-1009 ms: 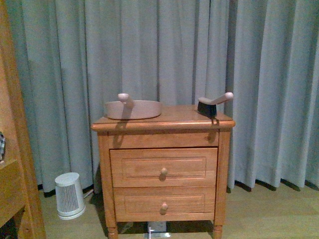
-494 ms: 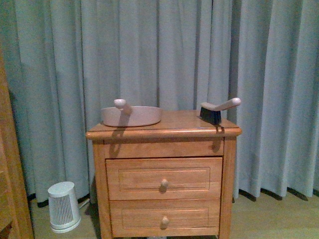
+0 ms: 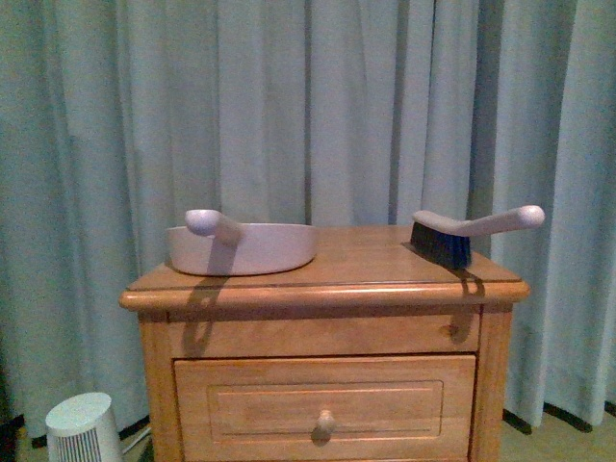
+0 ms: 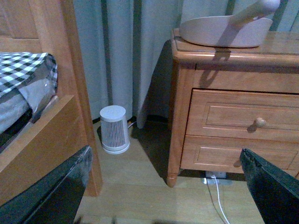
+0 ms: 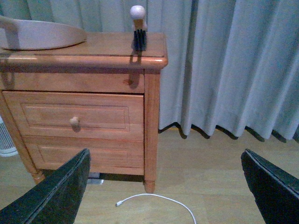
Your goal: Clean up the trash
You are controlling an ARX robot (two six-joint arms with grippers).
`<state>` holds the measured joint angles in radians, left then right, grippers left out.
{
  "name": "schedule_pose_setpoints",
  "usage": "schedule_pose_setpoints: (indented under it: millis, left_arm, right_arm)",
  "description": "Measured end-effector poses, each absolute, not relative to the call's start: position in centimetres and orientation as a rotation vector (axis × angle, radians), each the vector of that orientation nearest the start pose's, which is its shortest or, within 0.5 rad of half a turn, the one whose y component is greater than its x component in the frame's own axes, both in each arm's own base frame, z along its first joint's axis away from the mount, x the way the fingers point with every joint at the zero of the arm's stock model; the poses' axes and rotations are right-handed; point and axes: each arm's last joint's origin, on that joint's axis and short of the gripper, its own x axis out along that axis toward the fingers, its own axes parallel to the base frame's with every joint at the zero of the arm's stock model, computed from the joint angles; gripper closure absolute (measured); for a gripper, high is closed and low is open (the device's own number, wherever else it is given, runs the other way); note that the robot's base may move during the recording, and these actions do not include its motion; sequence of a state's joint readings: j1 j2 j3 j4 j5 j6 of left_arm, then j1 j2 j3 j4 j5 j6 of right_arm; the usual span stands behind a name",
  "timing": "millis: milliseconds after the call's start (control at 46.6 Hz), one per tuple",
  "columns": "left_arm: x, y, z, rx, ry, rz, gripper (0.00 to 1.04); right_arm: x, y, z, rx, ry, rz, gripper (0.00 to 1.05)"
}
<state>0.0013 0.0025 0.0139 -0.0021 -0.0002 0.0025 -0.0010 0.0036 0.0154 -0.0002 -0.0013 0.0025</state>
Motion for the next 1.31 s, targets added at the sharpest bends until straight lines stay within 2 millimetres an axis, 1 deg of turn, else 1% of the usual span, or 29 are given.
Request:
schedule_pose_setpoints:
  millis: [1181,1203,1310]
  left_arm:
    - [9.7,0.01,16.79,0.002,-0.009,0.002,0.08]
    - [9.72,0.0,16.73,-0.005,0.001,-0.013,0.08]
    - [9.85,-0.03,16.29,-0.122,0.188,-0.117,0.08]
  right_arm:
    - [9.7,-0.01,16.84,0.002,-0.011,0.0,0.07]
    - [9.7,-0.01,16.84,0.002,-0.011,0.0,0.07]
    - [9.7,0.0,16.84,0.002,-0.011,0.001,0.07]
